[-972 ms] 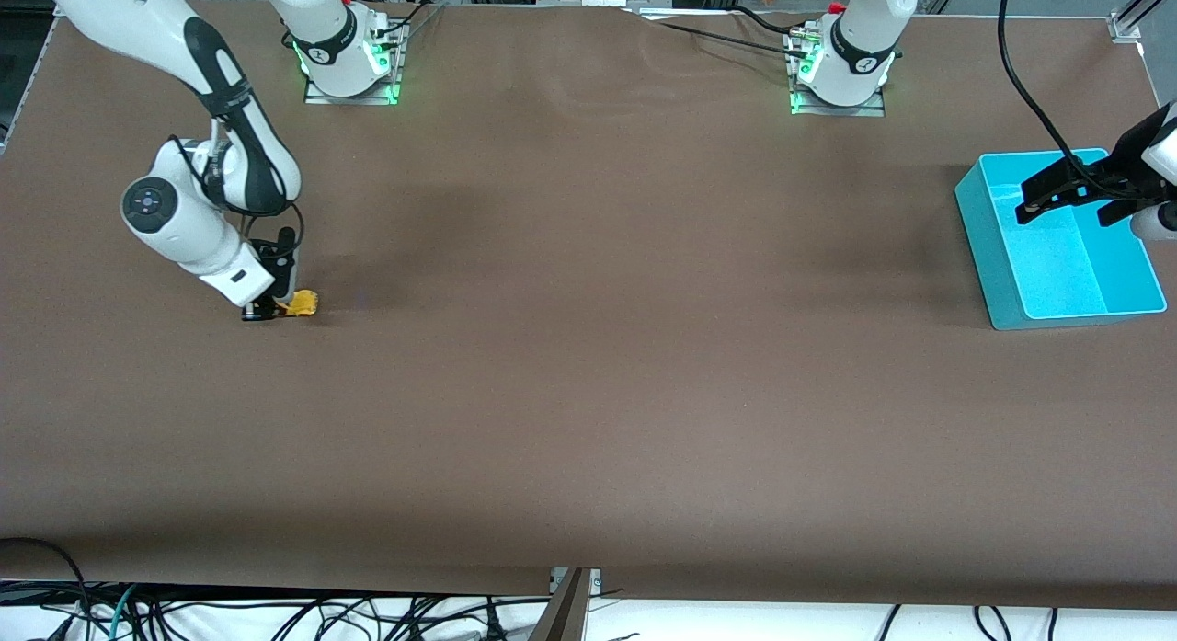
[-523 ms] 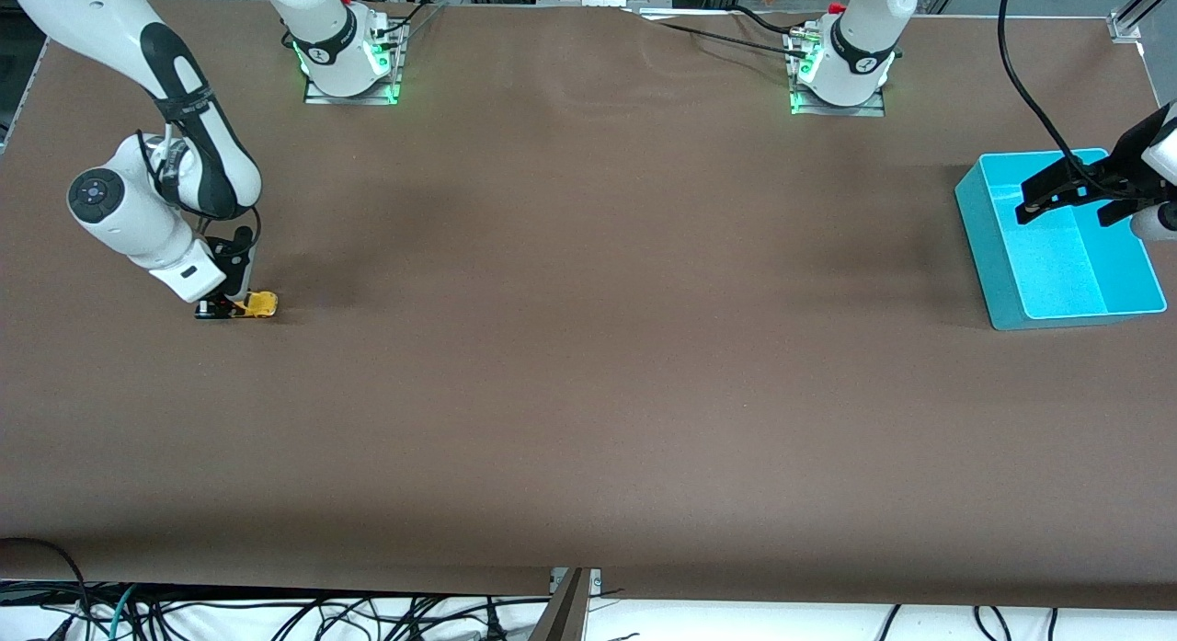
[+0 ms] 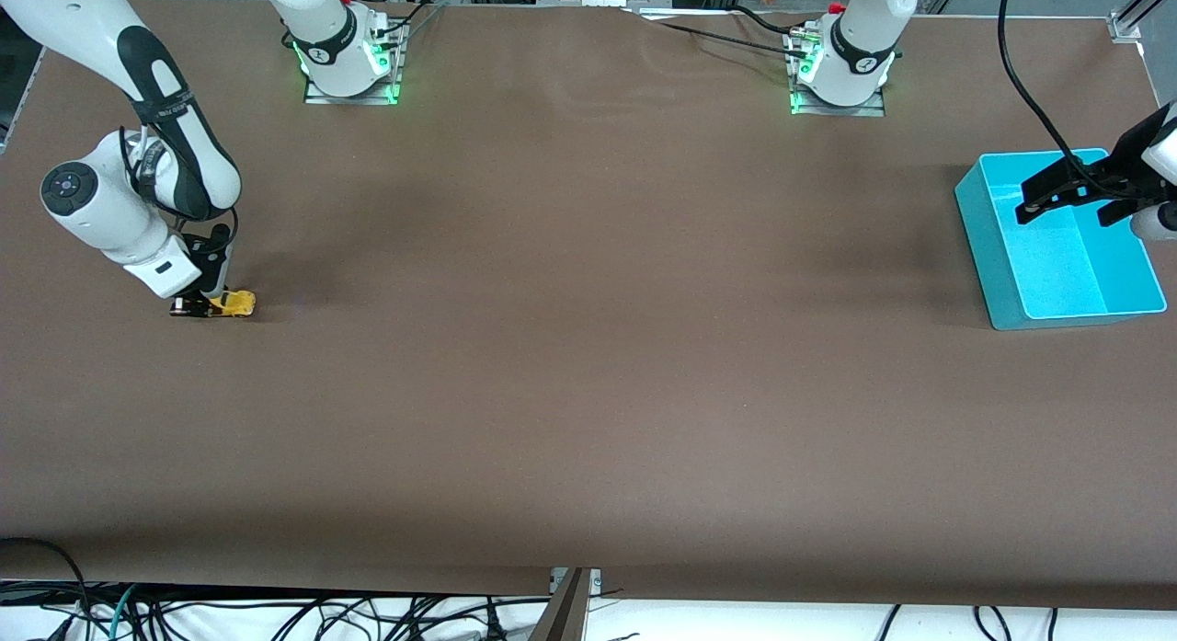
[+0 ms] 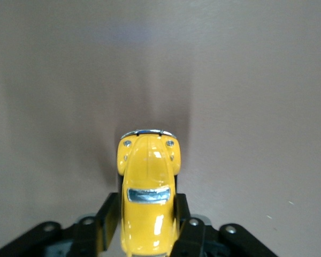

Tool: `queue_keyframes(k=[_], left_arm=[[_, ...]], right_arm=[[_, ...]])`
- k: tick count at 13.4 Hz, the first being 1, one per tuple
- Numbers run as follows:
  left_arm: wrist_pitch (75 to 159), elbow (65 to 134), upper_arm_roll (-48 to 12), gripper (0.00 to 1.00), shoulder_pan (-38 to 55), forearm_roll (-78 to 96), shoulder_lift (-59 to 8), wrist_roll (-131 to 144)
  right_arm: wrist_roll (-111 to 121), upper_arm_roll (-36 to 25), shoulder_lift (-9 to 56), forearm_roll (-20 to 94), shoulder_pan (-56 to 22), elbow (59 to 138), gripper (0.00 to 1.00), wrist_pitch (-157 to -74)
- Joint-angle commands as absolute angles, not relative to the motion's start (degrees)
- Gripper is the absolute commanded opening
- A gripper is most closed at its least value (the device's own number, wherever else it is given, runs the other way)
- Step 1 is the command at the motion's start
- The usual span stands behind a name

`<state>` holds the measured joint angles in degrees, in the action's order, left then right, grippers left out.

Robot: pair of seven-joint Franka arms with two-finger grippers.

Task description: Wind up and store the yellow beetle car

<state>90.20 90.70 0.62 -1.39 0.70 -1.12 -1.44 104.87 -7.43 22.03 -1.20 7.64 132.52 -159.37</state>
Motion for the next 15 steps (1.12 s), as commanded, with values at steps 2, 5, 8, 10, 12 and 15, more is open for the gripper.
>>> queue_keyframes(k=[2,5,8,10,12,15], left_arm=[[89.1,89.0,0.7,1.0,-1.3,0.9,-1.7,-0.9],[89.1,89.0,0.7,1.0,-1.3,0.9,-1.7,-0.9],[89.1,89.0,0.7,1.0,-1.3,0.9,-1.7,-0.9],[89.1,88.9,0.7,1.0,-1.3,0.9,-1.7,-0.9],[89.1,89.0,0.7,1.0,-1.3,0.9,-1.7,-0.9],[89.1,88.9,0.7,1.0,-1.4,0.9,-1.7,-0.9]], right_arm=[[105.8,-5.4,23.6,-1.0,8.7,131.7,1.0,-160.8],[105.8,-5.3,21.8,-1.0,8.6,131.4,1.0,-159.2],[105.8,-5.2,21.3,-1.0,8.6,131.0,1.0,-158.5],[105.7,-5.2,20.7,-0.9,8.5,130.9,1.0,-158.3],[105.6,-4.4,19.8,-0.8,8.5,130.3,1.0,-157.3],[105.2,-3.9,18.8,-0.4,8.6,129.3,1.0,-156.9]])
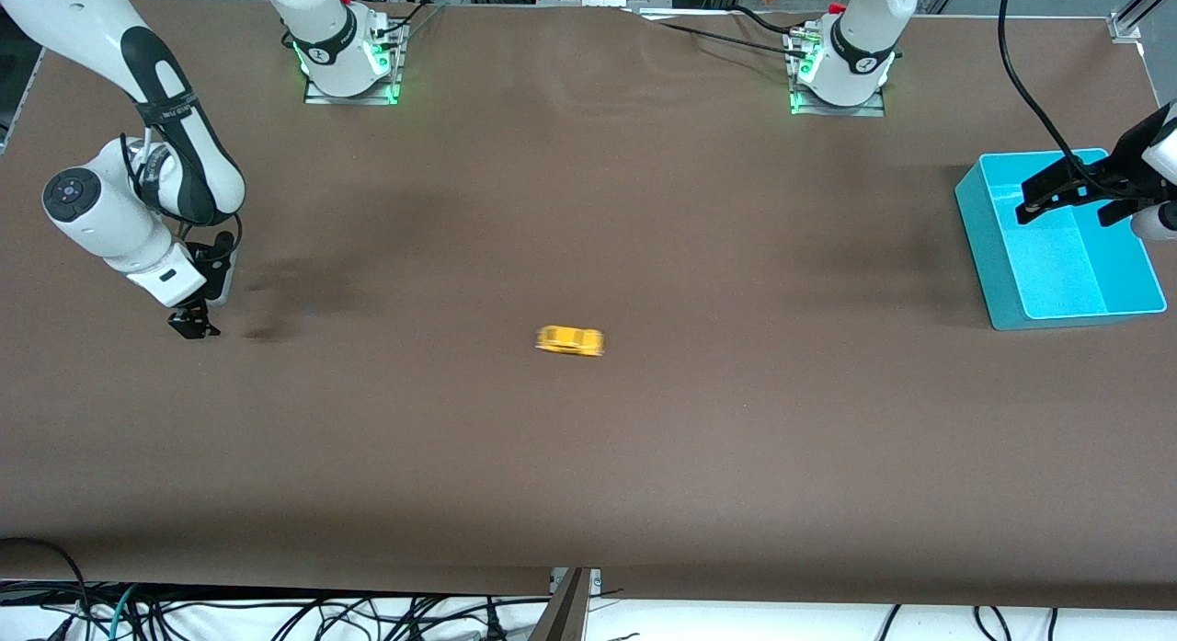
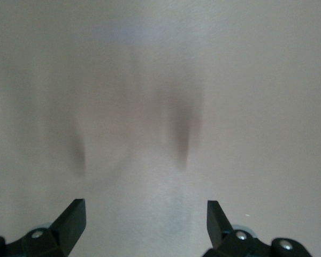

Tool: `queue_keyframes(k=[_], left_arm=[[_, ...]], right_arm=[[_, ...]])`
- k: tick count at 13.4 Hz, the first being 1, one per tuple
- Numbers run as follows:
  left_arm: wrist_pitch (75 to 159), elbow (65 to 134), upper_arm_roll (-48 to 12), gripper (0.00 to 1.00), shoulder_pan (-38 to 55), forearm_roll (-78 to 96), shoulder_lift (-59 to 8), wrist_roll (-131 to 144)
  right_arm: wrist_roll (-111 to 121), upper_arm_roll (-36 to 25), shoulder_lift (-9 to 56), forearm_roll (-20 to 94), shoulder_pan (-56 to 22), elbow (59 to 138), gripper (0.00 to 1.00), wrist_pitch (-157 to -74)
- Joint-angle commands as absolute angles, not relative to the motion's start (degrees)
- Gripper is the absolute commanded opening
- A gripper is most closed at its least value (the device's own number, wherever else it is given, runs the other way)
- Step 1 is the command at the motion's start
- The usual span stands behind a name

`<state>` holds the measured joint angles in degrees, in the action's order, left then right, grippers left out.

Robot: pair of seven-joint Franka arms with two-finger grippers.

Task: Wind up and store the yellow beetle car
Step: 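Release the car with the right gripper and lift away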

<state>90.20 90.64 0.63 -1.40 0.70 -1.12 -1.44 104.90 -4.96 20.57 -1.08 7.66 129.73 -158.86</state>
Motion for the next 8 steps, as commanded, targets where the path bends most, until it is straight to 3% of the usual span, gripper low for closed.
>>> queue_keyframes(k=[1,4,8], left_arm=[[89.1,88.9,0.7,1.0,-1.4,0.9,-1.7,-0.9],[89.1,89.0,0.7,1.0,-1.4,0.9,-1.7,-0.9],[89.1,88.9,0.7,1.0,-1.4,0.9,-1.7,-0.9]], right_arm=[[104.5,-3.7,18.1,2.1,8.6,128.9,1.0,-155.4],[104.1,-2.3,17.9,6.9,8.4,122.1,1.0,-144.9],[94.3,-1.1,17.9,6.9,8.1,114.3,1.0,-138.3]])
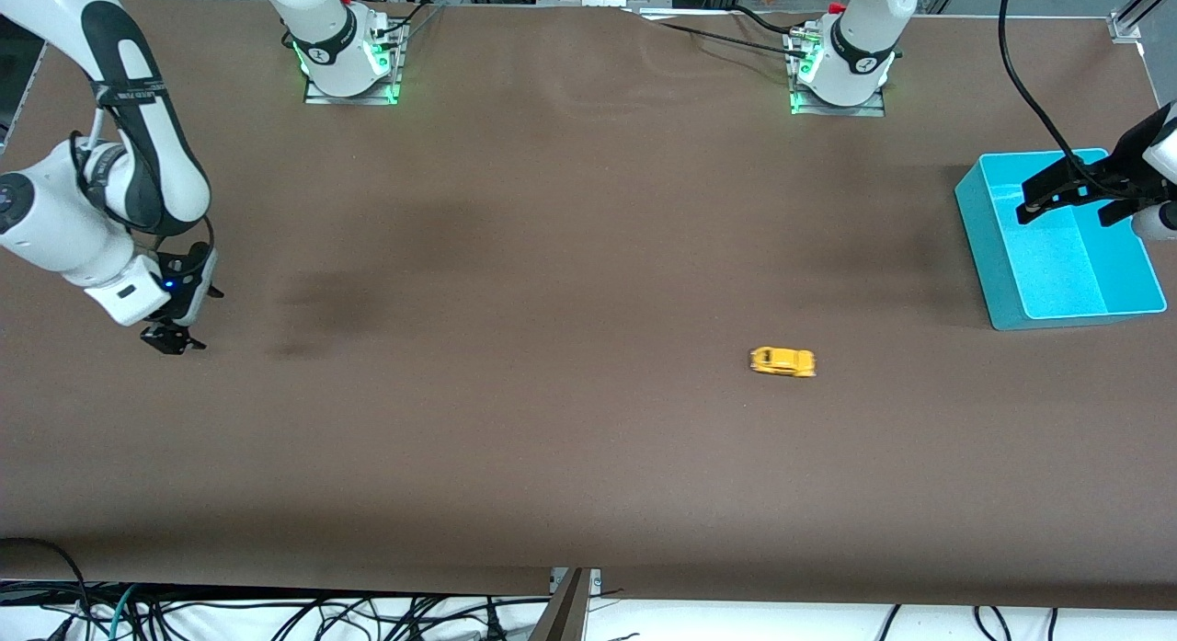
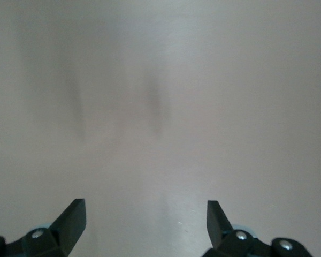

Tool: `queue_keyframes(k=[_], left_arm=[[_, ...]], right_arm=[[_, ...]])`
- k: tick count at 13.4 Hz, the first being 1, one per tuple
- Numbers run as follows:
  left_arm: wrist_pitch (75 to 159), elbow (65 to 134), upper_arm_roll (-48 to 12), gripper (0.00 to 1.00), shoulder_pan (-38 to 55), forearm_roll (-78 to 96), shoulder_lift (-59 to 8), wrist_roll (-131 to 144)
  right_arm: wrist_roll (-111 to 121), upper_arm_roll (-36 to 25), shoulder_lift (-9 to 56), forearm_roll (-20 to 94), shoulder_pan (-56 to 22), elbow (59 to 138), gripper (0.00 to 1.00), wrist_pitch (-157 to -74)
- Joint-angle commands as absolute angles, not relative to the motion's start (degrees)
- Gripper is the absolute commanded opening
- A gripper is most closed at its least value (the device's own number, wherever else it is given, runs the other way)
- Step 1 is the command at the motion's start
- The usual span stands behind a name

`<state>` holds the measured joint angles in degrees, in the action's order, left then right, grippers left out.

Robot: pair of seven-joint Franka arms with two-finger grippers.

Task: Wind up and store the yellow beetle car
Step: 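Release the car with the right gripper and lift away, then reach the left gripper to the car while the right gripper retracts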

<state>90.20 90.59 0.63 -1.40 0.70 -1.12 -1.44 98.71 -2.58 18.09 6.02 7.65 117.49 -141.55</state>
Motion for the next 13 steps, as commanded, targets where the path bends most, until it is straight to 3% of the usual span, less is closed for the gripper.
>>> queue_keyframes(k=[1,13], left_arm=[[89.1,88.9,0.7,1.0,-1.4,0.9,-1.7,-0.9],[89.1,89.1,0.4,1.0,-1.2,0.8,-2.7,-1.1]], right_arm=[[90.7,-0.2,17.8,6.9,8.1,112.3,1.0,-136.3],[39.9,6.2,16.7,6.0,5.6,91.2,1.0,-105.4]])
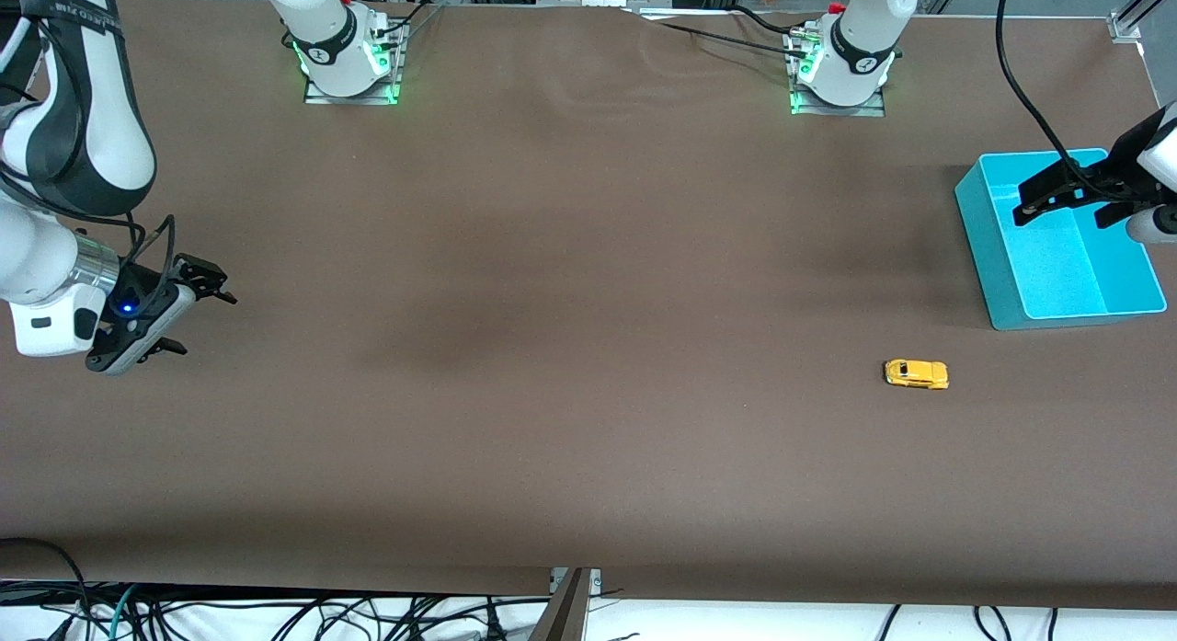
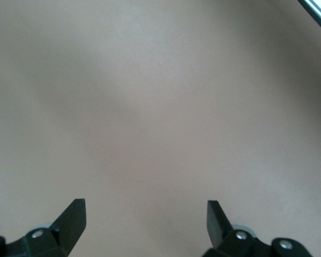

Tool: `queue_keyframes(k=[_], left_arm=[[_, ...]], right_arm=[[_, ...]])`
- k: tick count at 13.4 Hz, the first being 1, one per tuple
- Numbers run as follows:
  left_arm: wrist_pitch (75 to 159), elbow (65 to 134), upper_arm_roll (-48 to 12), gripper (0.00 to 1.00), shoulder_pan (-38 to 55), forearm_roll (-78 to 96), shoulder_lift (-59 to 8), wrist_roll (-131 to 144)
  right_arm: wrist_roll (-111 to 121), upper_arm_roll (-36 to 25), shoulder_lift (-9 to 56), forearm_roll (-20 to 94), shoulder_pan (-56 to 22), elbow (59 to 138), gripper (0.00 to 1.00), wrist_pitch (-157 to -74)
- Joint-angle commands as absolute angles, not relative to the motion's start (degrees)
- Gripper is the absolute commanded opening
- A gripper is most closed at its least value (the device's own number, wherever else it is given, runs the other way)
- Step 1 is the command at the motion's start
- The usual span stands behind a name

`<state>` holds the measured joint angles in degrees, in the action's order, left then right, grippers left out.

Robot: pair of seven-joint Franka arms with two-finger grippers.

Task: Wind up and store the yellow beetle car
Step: 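Reach the left gripper to the car while the right gripper retracts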

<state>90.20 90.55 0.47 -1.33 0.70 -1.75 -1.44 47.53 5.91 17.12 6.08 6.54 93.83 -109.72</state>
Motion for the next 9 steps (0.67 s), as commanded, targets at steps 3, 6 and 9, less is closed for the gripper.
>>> queue_keyframes(k=[3,6,9], left_arm=[[89.5,89.0,0.6,1.0,-1.2,0.0,-6.8,-1.1],[89.7,89.1,0.6,1.0,-1.3,-1.8,-10.3,-1.1],[89.7,89.2,0.5,1.0,-1.2,-3.2,-12.2,-1.1]], right_arm=[[26.5,7.5,16.5,5.9,5.3,85.7,1.0,-97.9],[14.4,9.8,16.5,3.9,4.7,82.5,1.0,-93.7],[1.7,10.8,16.4,3.3,4.0,80.8,1.0,-89.6]])
